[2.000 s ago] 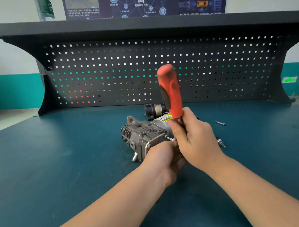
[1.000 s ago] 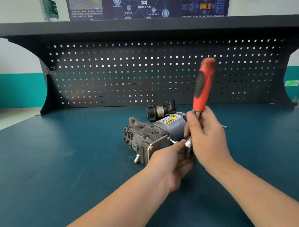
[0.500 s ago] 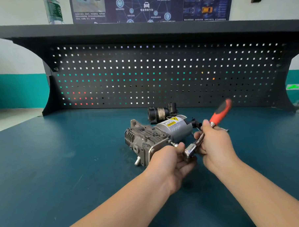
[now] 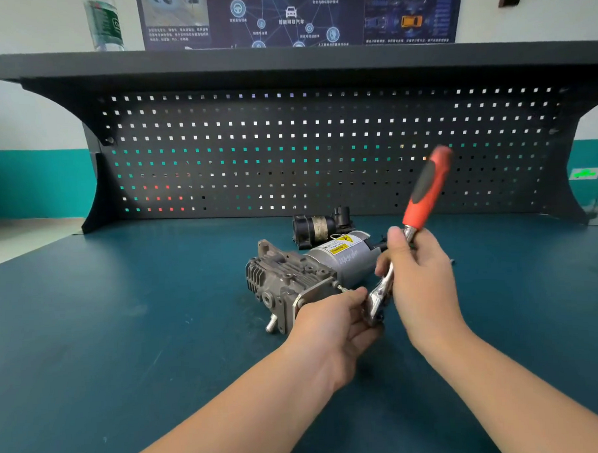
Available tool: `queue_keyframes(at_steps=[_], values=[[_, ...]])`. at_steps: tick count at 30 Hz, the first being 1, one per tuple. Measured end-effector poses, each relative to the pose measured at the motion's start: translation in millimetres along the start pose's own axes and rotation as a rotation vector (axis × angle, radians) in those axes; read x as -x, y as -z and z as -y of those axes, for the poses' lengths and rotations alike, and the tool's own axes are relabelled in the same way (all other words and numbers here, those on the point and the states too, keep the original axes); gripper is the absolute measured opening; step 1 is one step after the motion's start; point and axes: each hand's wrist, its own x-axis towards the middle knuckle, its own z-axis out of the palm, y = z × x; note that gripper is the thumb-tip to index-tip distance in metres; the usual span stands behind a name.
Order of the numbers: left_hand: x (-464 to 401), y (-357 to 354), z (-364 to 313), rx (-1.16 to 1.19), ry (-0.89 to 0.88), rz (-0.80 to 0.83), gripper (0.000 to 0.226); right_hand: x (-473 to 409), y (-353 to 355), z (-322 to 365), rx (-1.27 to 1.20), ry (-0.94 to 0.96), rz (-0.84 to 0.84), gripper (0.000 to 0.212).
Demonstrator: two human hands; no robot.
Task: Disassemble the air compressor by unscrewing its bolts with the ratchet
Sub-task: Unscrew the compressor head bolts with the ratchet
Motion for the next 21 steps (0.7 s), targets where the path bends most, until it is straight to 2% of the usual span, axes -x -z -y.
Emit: queue_keyframes(at_steps=[3,6,8,11,14,16,18,21], values=[[1.3,-0.5,-0.5,0.016,0.003,0.024,0.013,12.9,-1.6,6.4,0.086,0.352,0.180,0.019],[1.8,1.0,0.4,0.092,0.007,0.098,0.032,18.6,-4.1,9.2,0.340,0.723,0.282,0.008],[2.1,1.7,-0.7,0.148,0.030,0.116,0.036,18.6,-5.2,7.1,0.382,0.757,0.275,0.018],[2.9,-0.5,-3.2,0.057,0.043,0.067,0.022,14.6,-4.0,5.4,0.222,0.479,0.219,0.017],[2.5,-2.1,-4.1,0.042,0.030,0.031,0.009,3.3,-1.8,2.0,0.115,0.173,0.049,0.024],[1.9,-2.3,-3.6,0.034,0.030,0.025,0.008,-6.5,-0.6,-3.9,0.007,-0.100,-0.060,0.026],[2.5,-3.1,-4.2,0.032,0.036,0.038,0.009,-13.6,0.9,-10.8,-0.231,-0.441,-0.141,0.025],[3.4,-4.3,-4.4,0.040,0.036,0.032,0.014,-12.9,2.5,-17.6,-0.483,-0.803,-0.161,0.032]])
